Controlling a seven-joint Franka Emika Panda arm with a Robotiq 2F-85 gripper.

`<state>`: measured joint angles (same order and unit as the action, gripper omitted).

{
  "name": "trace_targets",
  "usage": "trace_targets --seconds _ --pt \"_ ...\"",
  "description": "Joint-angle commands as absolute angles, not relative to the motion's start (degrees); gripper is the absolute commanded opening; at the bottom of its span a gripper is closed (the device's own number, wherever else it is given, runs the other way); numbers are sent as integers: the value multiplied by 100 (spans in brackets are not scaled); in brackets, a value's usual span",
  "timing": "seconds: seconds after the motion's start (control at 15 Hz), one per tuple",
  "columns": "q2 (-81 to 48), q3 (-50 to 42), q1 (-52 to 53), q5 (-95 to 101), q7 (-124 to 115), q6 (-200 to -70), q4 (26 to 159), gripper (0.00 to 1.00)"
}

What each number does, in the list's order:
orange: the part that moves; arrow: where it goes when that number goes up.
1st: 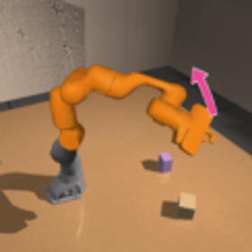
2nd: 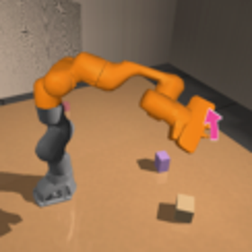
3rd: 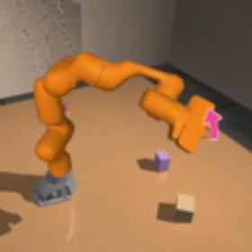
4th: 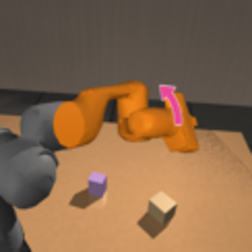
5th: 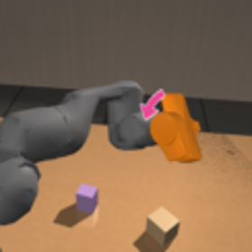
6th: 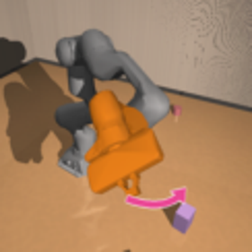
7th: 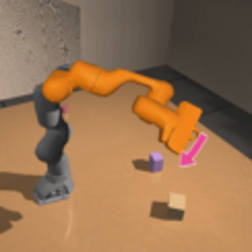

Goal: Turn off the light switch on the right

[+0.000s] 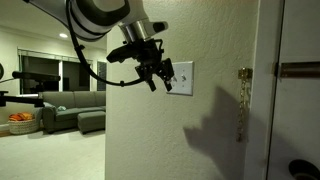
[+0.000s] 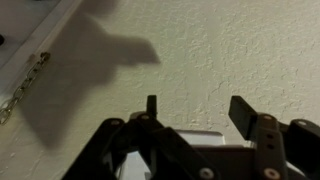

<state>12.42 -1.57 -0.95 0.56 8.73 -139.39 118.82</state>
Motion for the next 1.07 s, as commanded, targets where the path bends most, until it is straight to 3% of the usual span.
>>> trace_targets --seconds 0.0,0.13,0.4,0.8,1.0 --pt "1156 -226 -66 24 1017 -14144 11624 47" --pt "1137 -242 -72 15 1021 -14233 11495 33" --pt "1094 -256 -71 20 1028 -14430 11280 17" --pt "868 -274 -63 -34 1093 -14567 10957 28" --pt "657 -289 -97 -24 1085 -14546 10749 25"
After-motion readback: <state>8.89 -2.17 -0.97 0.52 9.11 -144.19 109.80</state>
